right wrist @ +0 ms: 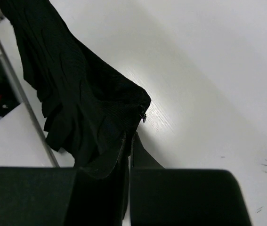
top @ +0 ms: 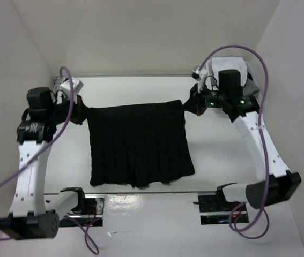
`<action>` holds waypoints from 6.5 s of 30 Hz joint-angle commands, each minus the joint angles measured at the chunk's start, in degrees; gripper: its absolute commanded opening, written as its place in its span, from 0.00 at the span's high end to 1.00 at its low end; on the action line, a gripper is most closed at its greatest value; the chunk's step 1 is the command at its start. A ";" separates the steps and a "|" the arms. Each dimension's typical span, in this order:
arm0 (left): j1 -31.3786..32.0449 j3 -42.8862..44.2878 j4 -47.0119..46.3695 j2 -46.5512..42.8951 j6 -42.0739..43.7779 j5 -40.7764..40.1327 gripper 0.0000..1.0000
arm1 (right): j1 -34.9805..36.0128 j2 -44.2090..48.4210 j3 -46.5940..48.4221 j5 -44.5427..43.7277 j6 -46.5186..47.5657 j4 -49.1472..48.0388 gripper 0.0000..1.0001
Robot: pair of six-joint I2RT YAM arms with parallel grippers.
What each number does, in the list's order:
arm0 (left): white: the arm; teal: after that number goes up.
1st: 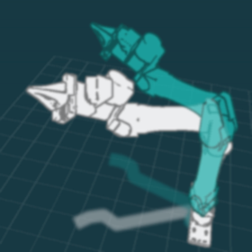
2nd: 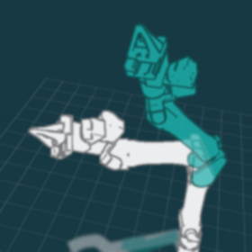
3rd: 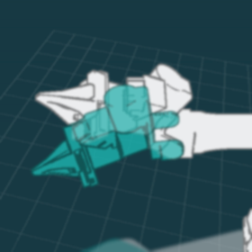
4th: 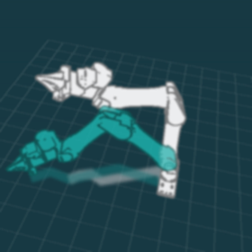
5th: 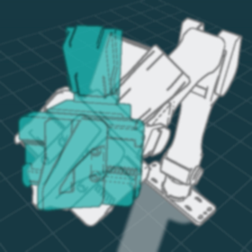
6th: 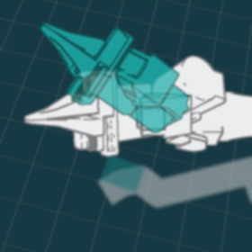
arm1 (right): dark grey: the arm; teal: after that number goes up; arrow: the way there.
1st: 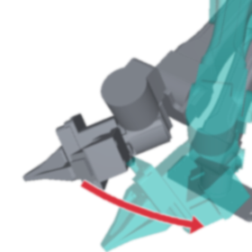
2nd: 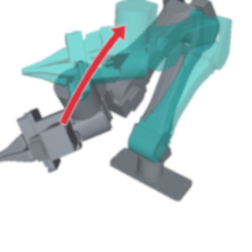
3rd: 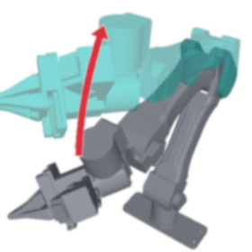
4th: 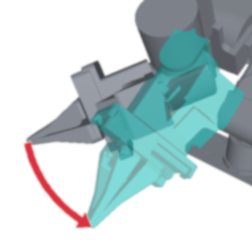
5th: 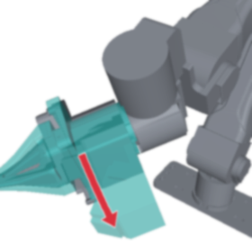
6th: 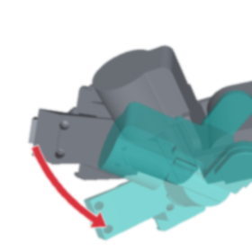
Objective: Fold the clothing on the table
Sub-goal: Flatten the skirt out, then fold the skirt
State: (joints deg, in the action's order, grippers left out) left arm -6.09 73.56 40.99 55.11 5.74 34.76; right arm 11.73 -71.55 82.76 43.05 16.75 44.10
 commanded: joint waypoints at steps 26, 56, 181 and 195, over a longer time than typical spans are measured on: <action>9.08 19.78 -23.67 58.53 0.94 -15.51 0.54 | -1.71 -49.04 16.37 -31.18 -2.16 -20.19 0.41; 9.08 19.78 -20.34 68.28 -3.01 -11.21 0.13 | -1.71 -52.29 17.52 -27.23 -3.39 -18.95 0.39; 24.72 14.33 -24.38 63.54 0.60 -19.72 0.19 | 3.92 -34.45 0.55 -35.84 -0.58 -17.55 0.41; 28.68 14.69 -18.86 66.53 -7.06 -30.62 0.19 | 2.87 -33.40 0.03 -35.23 -0.58 -17.03 0.41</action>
State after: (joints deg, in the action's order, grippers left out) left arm 22.98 88.77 19.09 121.19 1.98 8.60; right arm 15.44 -106.32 82.98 7.44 16.71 28.32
